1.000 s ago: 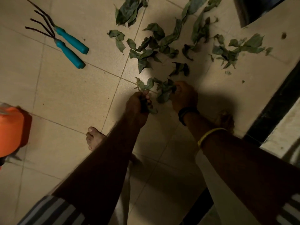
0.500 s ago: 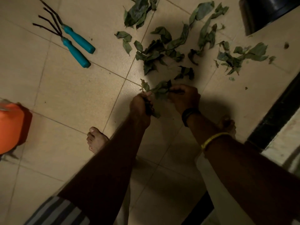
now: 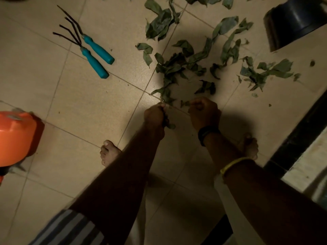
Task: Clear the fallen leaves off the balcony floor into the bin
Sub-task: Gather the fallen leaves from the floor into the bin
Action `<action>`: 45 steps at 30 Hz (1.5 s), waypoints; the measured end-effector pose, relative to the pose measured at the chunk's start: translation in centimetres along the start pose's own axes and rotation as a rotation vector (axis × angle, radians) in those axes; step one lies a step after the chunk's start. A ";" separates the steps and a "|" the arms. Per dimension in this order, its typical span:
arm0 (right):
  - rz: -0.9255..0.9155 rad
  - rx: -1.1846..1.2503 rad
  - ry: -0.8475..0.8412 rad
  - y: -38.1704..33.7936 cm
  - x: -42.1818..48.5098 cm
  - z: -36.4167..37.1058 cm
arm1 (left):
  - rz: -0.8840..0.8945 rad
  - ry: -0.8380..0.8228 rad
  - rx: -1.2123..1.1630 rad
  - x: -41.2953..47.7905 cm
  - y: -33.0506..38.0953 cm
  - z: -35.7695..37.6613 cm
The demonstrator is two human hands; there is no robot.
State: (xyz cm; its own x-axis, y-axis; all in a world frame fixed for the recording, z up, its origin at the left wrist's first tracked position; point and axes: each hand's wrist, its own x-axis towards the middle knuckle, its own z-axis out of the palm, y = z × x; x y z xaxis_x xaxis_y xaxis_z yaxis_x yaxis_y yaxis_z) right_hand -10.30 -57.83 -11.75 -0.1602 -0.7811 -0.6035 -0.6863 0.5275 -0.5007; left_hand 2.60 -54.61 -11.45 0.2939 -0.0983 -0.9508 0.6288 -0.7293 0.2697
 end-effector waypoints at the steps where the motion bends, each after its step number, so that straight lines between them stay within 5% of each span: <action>1: -0.012 -0.084 -0.001 0.3 0.8 0.6 | 0.000 0.001 -0.002 0.6 -0.1 -0.2; 8: -0.275 -0.442 -0.100 2.5 4.7 5.8 | -0.039 -0.098 -0.095 3.0 -1.2 -1.3; 14: 0.004 0.103 -0.090 1.1 2.4 5.1 | -0.059 -0.135 -0.059 1.9 -0.9 -1.1; 23: -0.201 0.224 -0.214 -3.0 -2.6 5.1 | -0.006 -0.074 0.047 -0.5 2.1 -1.4; 27: -0.400 -0.071 -0.020 -3.4 -0.3 5.6 | -0.007 0.033 -0.012 1.2 3.1 -2.6; 31: -0.396 -0.513 -0.145 -2.3 2.7 8.4 | -0.030 0.028 -0.051 2.5 3.1 -3.2; 37: -0.626 -0.467 -0.149 -1.0 3.6 10.9 | -0.042 0.022 -0.171 4.5 1.5 -4.0; 41: -0.533 -0.443 -0.163 0.3 4.3 9.6 | -0.054 0.062 -0.192 4.0 1.1 -3.6; 45: -0.170 -0.228 -0.036 -0.5 5.4 6.5 | -0.048 0.050 -0.157 2.6 2.0 -2.9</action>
State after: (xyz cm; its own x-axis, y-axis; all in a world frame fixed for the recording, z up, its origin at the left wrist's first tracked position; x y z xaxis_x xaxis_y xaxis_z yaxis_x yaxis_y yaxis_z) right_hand -6.22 -60.11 -18.82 -0.0070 -0.8374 -0.5465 -0.8436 0.2984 -0.4464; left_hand 6.74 -54.36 -12.98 0.2940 -0.0292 -0.9553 0.7466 -0.6170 0.2487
